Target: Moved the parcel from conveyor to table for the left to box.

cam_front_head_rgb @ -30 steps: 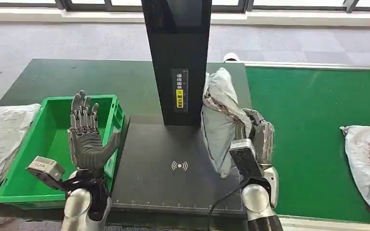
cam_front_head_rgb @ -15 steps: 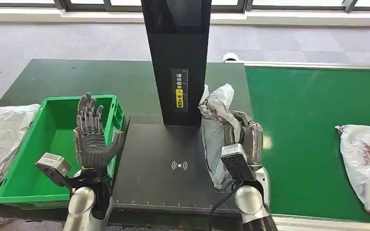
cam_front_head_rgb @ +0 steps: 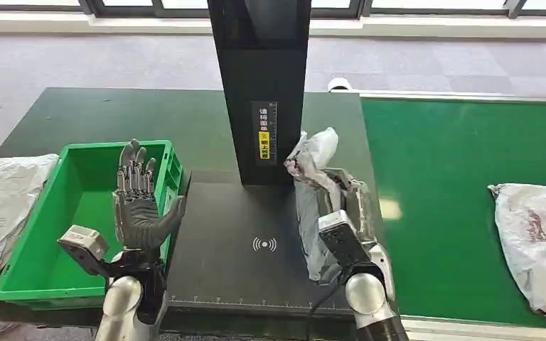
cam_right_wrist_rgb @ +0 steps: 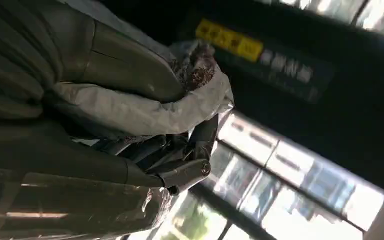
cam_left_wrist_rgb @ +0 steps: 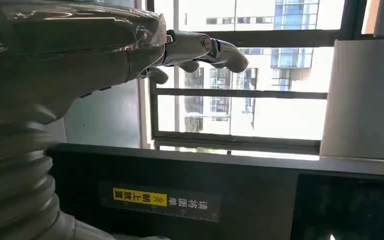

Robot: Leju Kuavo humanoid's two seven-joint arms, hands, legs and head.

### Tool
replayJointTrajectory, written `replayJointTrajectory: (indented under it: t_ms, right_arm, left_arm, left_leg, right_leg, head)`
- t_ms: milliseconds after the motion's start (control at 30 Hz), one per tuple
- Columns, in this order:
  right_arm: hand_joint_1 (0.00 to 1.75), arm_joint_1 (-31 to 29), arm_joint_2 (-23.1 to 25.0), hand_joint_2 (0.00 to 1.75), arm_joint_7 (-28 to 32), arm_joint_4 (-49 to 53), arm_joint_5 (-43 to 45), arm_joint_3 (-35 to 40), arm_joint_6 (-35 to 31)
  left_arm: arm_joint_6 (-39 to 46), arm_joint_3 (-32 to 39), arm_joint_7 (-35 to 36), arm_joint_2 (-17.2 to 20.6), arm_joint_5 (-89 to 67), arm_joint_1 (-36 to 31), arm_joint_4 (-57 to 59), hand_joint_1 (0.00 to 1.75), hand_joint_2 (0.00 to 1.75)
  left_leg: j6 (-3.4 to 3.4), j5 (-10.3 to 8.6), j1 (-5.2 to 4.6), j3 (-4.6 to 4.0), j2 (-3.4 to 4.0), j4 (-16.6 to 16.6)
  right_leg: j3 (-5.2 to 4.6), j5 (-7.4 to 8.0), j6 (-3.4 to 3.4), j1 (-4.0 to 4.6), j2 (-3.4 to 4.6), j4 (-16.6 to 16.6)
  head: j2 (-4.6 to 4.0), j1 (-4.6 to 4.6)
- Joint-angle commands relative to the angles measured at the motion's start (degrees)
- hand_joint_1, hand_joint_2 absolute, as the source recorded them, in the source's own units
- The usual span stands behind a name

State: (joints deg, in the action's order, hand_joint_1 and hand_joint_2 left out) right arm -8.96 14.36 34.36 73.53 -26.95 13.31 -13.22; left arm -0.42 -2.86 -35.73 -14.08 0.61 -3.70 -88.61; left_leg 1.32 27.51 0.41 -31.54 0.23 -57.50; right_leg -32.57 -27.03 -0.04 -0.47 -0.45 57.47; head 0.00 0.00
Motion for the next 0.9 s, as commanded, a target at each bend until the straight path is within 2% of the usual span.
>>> replayJointTrajectory:
  t_ms: [33, 533, 600, 633, 900]
  right_arm:
    - [1.75, -5.4, -1.6, 1.75, 0.7, -10.2, 1.4, 3.4, 7.6]
    - [1.75, -5.4, -1.6, 1.75, 0.7, -10.2, 1.4, 3.4, 7.6]
    - [1.75, -5.4, -1.7, 1.75, 0.6, -10.0, 1.6, 3.5, 8.7]
    - [1.75, -5.3, -2.0, 1.75, 0.7, -9.9, 3.4, 3.7, 11.7]
    - [1.75, -3.8, -1.4, 1.75, 3.0, -6.4, 5.2, 2.3, 12.3]
  left_arm:
    - [-0.6, 1.2, -0.2, 1.1, 0.0, -1.4, 2.7, 0.00, 1.75]
    - [-0.6, 1.2, -0.2, 1.1, 0.0, -1.4, 2.7, 0.00, 1.75]
    - [-0.8, 1.3, -0.2, 1.0, -0.1, -1.2, 2.5, 0.00, 1.75]
    - [-1.3, 1.2, -0.1, 1.0, -0.3, -1.3, 2.4, 0.00, 1.75]
    - [-2.1, 1.4, 0.5, 0.5, -0.8, -1.4, 1.5, 0.00, 1.75]
  left_leg:
    - [-0.02, -0.06, 0.00, 0.06, 0.00, 0.1]
    - [-0.02, -0.07, 0.01, 0.04, 0.02, 0.1]
    - [-0.01, -0.04, 0.00, 0.01, -0.01, 0.0]
    - [-0.02, -0.06, 0.01, 0.04, 0.00, 0.1]
    - [-0.04, -0.07, 0.00, 0.00, -0.05, 0.1]
  right_leg:
    - [0.06, 0.07, -0.01, 0.01, 0.05, -0.1]
    - [0.04, 0.10, -0.01, 0.01, 0.10, -0.1]
    - [0.02, 0.06, -0.01, 0.01, 0.05, 0.0]
    - [0.03, 0.08, -0.01, 0.01, 0.07, -0.1]
    - [0.02, 0.08, 0.00, 0.01, 0.03, -0.1]
  head:
    - [0.00, 0.00]
    - [0.00, 0.00]
    - [0.00, 0.00]
    - [0.00, 0.00]
    - [0.00, 0.00]
